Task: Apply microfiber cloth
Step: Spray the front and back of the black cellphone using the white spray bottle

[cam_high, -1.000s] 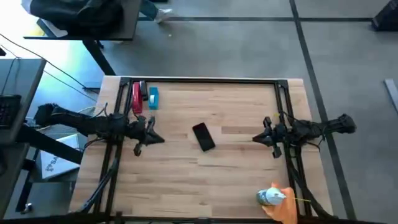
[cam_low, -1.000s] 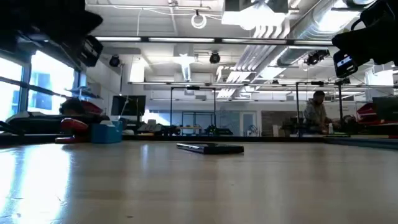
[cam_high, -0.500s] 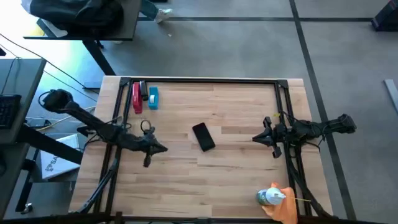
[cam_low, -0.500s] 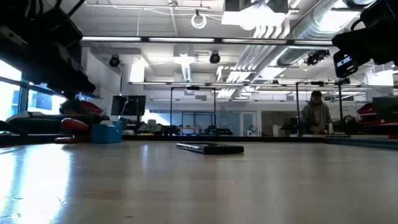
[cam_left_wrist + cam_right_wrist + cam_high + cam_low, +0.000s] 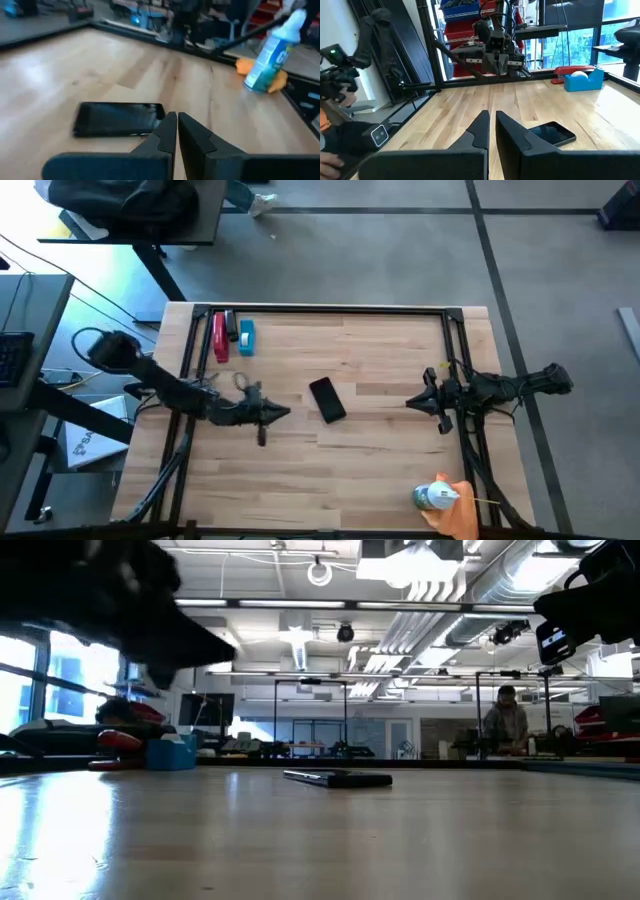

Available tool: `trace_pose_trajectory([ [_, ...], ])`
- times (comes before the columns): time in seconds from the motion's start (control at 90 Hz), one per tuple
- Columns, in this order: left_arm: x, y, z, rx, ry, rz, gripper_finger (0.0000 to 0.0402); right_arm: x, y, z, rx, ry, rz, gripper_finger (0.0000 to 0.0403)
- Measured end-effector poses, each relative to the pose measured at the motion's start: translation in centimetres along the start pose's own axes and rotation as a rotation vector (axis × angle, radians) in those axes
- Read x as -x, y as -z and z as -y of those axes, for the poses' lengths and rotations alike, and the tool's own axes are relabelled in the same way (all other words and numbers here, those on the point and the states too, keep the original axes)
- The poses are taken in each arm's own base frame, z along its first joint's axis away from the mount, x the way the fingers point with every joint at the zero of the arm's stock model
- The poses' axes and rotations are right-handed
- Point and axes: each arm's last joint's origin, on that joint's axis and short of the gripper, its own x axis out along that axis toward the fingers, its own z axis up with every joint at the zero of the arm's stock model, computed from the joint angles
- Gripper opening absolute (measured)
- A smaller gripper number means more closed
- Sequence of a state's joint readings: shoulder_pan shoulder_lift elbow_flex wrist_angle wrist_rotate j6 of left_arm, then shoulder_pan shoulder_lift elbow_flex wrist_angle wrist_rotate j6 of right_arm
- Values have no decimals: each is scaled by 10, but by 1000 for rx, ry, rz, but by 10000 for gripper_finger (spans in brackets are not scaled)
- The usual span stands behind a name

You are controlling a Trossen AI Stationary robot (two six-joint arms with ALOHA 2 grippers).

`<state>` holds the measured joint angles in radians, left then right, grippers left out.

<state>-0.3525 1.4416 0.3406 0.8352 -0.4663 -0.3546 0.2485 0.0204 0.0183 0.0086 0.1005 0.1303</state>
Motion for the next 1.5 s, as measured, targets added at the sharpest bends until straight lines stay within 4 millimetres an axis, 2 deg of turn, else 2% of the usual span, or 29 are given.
trace_pose_trajectory([
  [0.189, -74, -17, -2, -6, 28, -31, 0, 0, 0, 0, 0, 0, 0, 0],
  [0.322, -111, -26, -12, -2, 25, -56, 0, 0, 0, 0, 0, 0, 0, 0],
  [0.533, -134, 0, -42, -42, -142, -211, 0, 0, 0, 0, 0, 0, 0, 0],
  [0.644, -138, 17, -51, -39, -170, -277, 0, 0, 0, 0, 0, 0, 0, 0],
  [0.689, -139, 18, -51, -25, -152, -296, 0, 0, 0, 0, 0, 0, 0, 0],
  [0.833, -130, 21, -42, -86, -156, -406, 0, 0, 0, 0, 0, 0, 0, 0],
  [1.011, -106, 14, -26, -223, -214, -535, 0, 0, 0, 0, 0, 0, 0, 0],
  [1.133, -81, 0, -12, -308, -242, -580, 0, 0, 0, 0, 1, 7, 5, 0],
  [1.267, -48, -34, 8, -375, -223, -520, 0, 1, -7, 3, 47, 141, 82, 0],
  [1.322, -33, -40, 13, -406, -213, -527, 0, 1, -9, 4, 38, 177, 111, 0],
  [1.389, -14, -45, 17, -429, -188, -532, 0, 1, -14, 4, -35, 175, 163, 0],
  [1.467, 2, -49, 19, -422, -162, -514, 0, 2, -20, 3, -201, 138, 236, 0],
  [1.5, 8, -46, 17, -411, -164, -516, 0, 3, -22, 3, -201, 133, 258, 0],
])
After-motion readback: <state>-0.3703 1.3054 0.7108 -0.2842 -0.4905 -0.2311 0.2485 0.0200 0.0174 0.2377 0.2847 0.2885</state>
